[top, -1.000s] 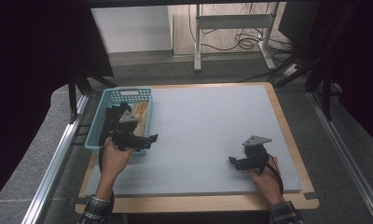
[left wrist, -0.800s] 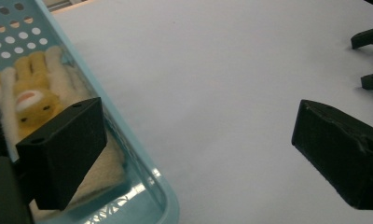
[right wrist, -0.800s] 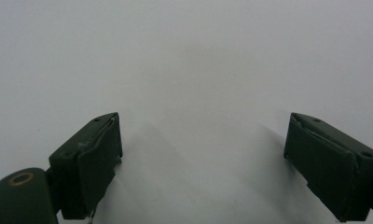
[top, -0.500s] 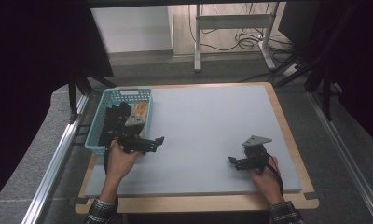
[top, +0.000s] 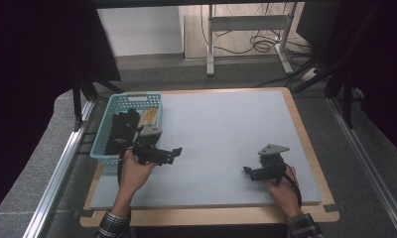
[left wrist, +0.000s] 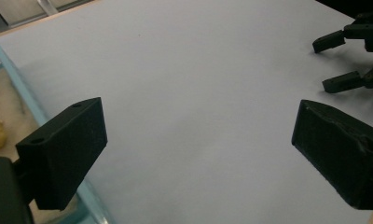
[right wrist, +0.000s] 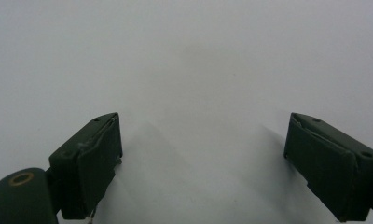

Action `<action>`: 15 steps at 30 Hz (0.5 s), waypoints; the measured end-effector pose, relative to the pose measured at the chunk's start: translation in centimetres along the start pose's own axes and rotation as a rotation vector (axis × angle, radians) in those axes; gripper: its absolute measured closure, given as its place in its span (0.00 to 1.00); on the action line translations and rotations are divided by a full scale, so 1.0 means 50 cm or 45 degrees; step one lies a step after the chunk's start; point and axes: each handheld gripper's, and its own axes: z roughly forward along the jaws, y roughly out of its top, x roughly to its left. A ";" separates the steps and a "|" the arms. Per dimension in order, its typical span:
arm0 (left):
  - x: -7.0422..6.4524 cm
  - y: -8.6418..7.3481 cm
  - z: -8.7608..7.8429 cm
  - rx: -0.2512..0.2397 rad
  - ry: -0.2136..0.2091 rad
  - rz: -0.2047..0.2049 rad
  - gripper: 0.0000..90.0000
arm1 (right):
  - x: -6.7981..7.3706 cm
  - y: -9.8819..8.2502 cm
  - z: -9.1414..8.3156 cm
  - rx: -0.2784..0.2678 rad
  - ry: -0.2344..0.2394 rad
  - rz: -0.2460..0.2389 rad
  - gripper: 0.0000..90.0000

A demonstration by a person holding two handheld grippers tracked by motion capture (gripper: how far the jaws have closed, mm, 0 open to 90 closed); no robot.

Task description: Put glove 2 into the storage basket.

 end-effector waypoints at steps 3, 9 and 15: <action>-0.006 0.002 0.004 -0.004 -0.011 0.003 0.04 | 0.000 0.000 0.000 0.000 -0.001 0.000 0.12; -0.020 0.006 0.015 -0.008 -0.034 0.014 0.04 | 0.000 0.000 0.000 0.000 -0.001 -0.001 0.12; -0.031 0.008 0.026 -0.015 -0.054 0.022 0.04 | 0.000 0.000 0.000 0.000 -0.001 0.001 0.12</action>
